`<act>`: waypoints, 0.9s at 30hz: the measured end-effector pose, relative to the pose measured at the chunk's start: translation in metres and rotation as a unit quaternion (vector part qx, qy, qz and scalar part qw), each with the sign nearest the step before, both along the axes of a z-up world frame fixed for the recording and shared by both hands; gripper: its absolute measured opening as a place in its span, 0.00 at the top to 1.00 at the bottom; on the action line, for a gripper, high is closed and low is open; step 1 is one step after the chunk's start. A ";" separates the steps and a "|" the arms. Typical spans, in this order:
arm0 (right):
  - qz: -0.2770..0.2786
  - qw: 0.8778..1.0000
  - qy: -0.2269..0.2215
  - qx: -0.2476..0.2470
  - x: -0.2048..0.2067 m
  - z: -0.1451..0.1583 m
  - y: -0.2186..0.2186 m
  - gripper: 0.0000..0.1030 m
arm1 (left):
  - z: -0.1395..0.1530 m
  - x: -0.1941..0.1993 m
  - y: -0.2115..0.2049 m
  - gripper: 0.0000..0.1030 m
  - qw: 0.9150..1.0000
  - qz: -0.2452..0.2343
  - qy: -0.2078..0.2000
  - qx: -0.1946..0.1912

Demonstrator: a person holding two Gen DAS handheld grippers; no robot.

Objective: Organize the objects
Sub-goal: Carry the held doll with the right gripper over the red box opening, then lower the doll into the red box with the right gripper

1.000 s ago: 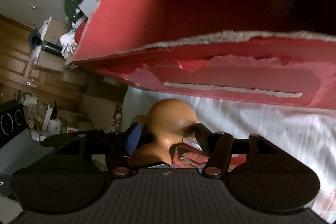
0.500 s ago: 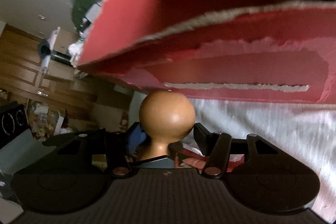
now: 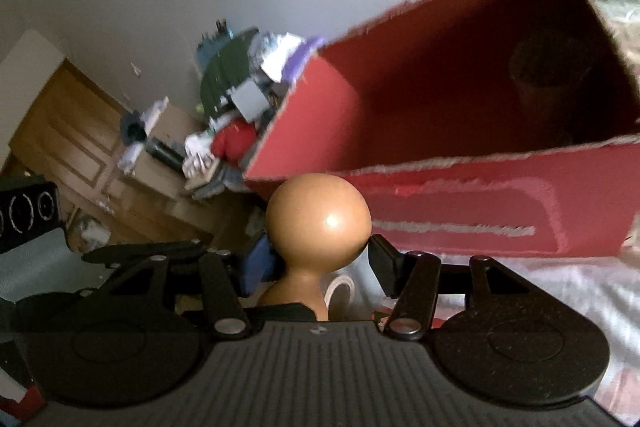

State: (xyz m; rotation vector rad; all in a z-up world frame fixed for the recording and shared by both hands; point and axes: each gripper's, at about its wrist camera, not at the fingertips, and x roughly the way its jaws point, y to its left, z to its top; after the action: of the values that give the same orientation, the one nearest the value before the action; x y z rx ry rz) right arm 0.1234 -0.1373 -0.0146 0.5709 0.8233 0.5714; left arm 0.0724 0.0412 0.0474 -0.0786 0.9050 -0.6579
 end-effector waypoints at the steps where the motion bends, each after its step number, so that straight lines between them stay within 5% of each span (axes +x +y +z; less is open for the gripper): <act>1: -0.004 1.000 -0.004 0.001 -0.002 0.004 -0.002 0.44 | 0.004 -0.002 -0.002 0.43 1.000 -0.007 -0.008 -0.001; 16: -0.065 0.995 -0.073 -0.021 0.024 0.057 -0.029 0.44 | 0.054 0.036 -0.048 0.43 0.992 -0.062 -0.109 0.012; 27: -0.063 0.994 -0.041 -0.077 0.090 0.048 -0.036 0.44 | 0.031 0.107 -0.056 0.43 0.993 -0.060 -0.094 0.037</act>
State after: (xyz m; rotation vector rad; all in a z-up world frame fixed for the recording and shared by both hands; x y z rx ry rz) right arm 0.2129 -0.1734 0.0331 0.4526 0.7400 0.4088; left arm 0.1794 -0.0146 0.0789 0.1035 0.7553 -0.7292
